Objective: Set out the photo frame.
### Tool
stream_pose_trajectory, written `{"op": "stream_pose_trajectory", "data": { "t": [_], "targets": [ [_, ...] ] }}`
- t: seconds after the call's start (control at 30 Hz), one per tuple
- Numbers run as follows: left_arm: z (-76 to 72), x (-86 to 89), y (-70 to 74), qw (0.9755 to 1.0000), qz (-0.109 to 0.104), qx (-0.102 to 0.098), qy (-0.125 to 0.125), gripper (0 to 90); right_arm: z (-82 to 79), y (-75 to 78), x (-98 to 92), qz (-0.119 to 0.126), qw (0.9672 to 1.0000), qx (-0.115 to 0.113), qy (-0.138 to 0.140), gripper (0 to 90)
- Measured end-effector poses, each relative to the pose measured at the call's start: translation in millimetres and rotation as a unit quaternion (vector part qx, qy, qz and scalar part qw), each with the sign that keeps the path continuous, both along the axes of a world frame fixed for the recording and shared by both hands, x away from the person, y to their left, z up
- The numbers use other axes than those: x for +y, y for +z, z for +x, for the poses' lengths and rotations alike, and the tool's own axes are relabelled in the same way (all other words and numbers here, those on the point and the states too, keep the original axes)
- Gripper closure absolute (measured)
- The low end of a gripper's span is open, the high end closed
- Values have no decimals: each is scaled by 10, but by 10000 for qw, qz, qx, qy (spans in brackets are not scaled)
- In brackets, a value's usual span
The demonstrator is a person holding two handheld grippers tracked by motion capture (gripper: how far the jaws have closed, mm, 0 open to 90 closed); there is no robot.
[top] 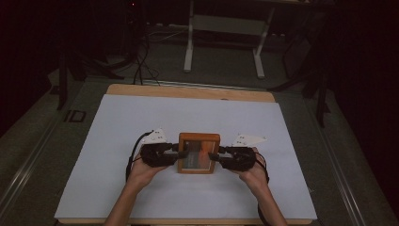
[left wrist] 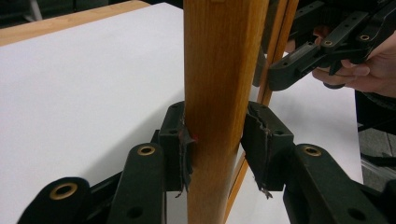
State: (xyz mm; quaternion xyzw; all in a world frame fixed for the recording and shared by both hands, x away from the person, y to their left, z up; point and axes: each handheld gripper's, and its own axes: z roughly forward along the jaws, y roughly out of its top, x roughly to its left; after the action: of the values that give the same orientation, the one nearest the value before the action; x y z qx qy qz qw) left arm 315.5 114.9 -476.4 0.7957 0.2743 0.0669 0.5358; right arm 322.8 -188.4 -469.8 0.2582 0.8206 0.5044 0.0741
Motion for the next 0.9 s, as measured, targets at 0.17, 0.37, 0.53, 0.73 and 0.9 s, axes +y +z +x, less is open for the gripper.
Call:
{"op": "stream_pose_trajectory", "data": {
  "t": [0.17, 0.37, 0.53, 0.73, 0.9],
  "targets": [
    [11, 2, -24, 10000, 10, 80, 42, 619, 11, -28, 8, 15, 10000, 65, -18, 617],
    [28, 1, -60, 9999, 10, 134, 65, 614, 24, -59, 20, -18, 9999, 98, -45, 617],
    [38, 9, -64, 9999, -23, 130, 98, 611, 31, -52, 26, -9, 9999, 83, -61, 618],
    [52, 0, -84, 9998, -26, 135, 174, 601, 48, -60, 39, 9, 9999, 89, -86, 619],
    [60, -14, -100, 9997, -5, 145, 192, 598, 63, -82, 28, -2, 9999, 116, -101, 619]
  ]
}}
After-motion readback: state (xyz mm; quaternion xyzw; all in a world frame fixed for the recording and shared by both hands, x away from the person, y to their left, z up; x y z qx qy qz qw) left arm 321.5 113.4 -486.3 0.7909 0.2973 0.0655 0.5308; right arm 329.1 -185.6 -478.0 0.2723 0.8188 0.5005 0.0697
